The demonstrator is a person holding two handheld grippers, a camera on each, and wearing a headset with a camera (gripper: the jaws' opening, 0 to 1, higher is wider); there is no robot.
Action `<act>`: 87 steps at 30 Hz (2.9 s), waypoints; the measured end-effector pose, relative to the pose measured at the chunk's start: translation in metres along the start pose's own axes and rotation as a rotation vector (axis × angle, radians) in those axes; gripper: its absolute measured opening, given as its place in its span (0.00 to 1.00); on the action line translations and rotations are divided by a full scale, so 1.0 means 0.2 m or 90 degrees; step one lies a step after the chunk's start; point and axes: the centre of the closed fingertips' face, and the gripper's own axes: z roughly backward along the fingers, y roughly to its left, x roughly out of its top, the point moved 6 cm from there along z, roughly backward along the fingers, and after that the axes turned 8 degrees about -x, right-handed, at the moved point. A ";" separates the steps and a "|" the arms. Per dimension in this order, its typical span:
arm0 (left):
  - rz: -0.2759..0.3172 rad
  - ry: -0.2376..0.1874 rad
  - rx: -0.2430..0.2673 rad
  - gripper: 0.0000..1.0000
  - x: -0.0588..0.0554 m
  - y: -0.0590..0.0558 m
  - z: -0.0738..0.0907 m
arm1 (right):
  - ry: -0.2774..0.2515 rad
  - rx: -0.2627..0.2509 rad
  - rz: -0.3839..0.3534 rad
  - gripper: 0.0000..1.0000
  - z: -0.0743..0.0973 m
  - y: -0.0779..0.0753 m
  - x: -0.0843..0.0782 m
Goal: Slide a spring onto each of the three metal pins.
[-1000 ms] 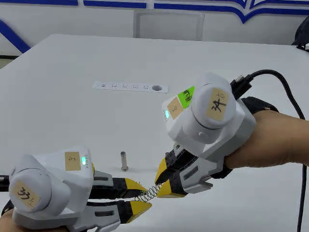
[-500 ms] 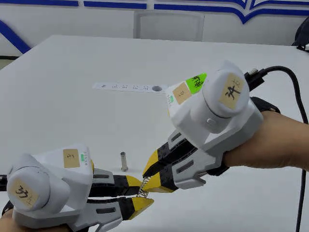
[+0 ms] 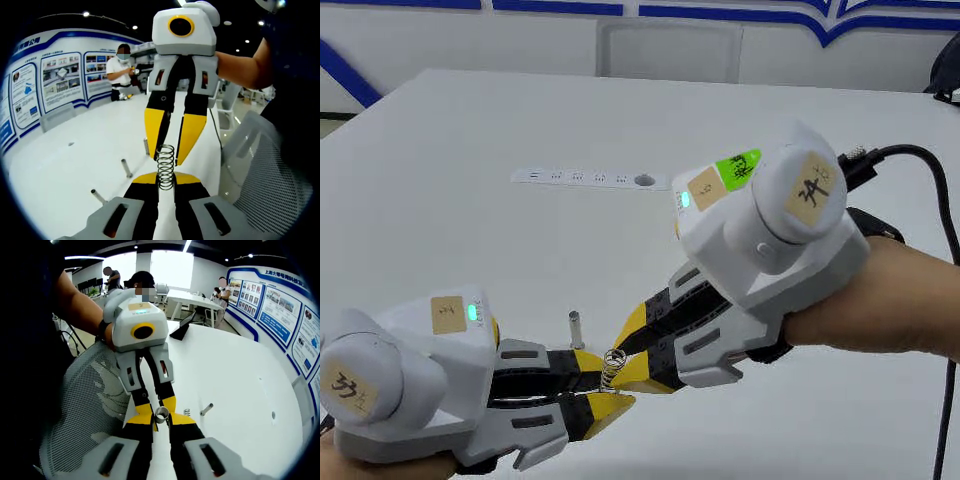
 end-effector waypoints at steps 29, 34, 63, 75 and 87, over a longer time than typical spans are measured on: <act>0.045 -0.023 0.024 0.36 0.01 0.03 0.08 | -0.014 -0.046 -0.044 0.11 0.05 -0.11 -0.02; 0.058 -0.030 0.047 0.44 0.02 0.04 0.14 | -0.009 -0.074 -0.066 0.11 0.07 -0.17 -0.07; 0.086 -0.076 0.124 0.57 0.06 0.09 0.35 | 0.017 -0.248 -0.215 0.11 -0.02 -0.49 -0.36; 0.099 -0.076 0.133 0.59 0.03 0.09 0.35 | 0.027 -0.249 -0.229 0.11 -0.08 -0.50 -0.41; 0.104 -0.076 0.137 0.60 0.02 0.10 0.35 | 0.036 -0.252 -0.240 0.11 -0.15 -0.49 -0.48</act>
